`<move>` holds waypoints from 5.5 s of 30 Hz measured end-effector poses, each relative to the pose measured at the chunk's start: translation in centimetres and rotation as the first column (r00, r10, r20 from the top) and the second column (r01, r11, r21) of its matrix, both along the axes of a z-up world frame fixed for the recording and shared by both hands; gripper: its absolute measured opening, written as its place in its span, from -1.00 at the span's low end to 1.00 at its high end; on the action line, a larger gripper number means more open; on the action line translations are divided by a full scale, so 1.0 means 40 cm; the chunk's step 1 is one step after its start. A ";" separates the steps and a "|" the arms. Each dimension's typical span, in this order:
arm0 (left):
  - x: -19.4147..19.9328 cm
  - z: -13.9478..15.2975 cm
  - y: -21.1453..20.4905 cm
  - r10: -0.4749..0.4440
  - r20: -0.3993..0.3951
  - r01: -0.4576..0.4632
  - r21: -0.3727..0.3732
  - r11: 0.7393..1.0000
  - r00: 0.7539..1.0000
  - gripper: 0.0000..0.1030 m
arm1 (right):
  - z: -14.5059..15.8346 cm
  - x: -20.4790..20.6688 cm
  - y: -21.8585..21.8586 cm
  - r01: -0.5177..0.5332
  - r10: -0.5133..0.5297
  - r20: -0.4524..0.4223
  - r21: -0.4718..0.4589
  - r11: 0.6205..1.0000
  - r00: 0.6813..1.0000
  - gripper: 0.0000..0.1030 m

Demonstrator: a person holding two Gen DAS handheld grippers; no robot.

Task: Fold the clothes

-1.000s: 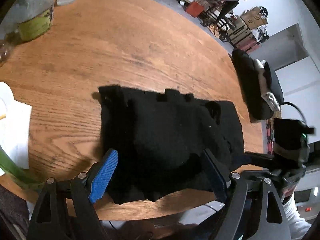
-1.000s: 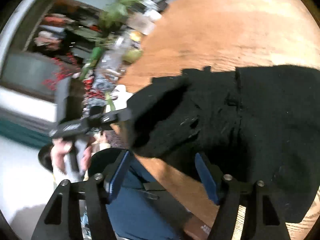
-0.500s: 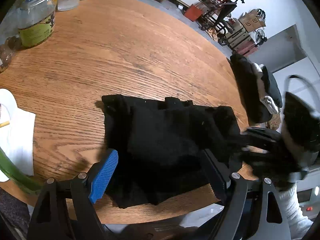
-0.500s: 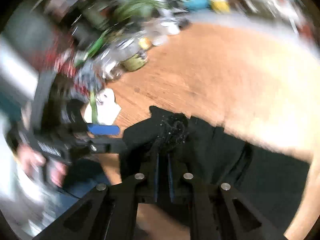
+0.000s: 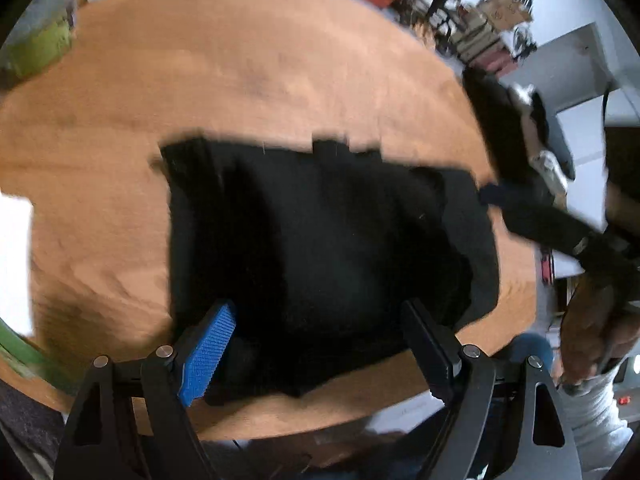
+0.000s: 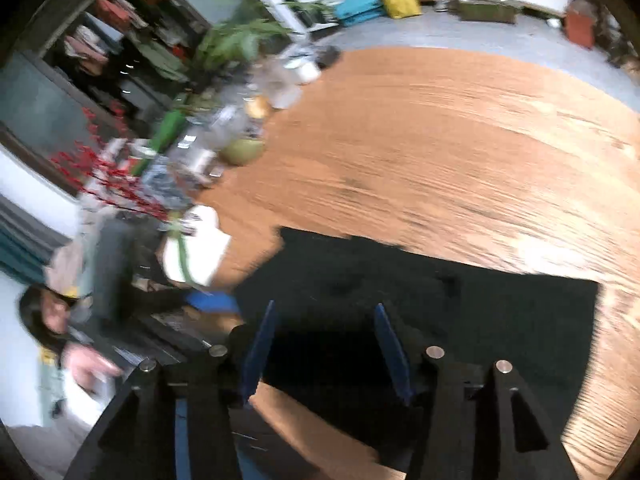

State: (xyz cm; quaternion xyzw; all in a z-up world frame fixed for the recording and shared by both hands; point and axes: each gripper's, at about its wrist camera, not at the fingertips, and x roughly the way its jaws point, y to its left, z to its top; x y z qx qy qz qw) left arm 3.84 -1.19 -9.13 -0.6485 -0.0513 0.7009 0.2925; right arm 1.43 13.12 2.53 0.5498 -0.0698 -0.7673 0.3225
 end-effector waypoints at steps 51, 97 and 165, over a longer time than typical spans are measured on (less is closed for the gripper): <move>0.090 0.063 0.149 0.089 -0.178 -0.117 -0.153 0.981 0.980 0.99 | -0.030 0.163 0.580 0.364 -0.367 -0.068 -0.048 0.930 0.928 0.57; -0.010 0.060 0.221 0.002 -0.074 -0.026 -0.320 0.947 0.997 -0.66 | -0.054 0.158 0.578 0.372 -0.372 -0.025 -0.023 0.928 0.928 0.64; 0.022 0.021 -0.097 0.074 -0.010 -0.074 0.004 0.997 0.997 0.92 | -0.205 0.057 0.649 0.299 -0.244 0.319 -0.133 0.945 0.916 0.40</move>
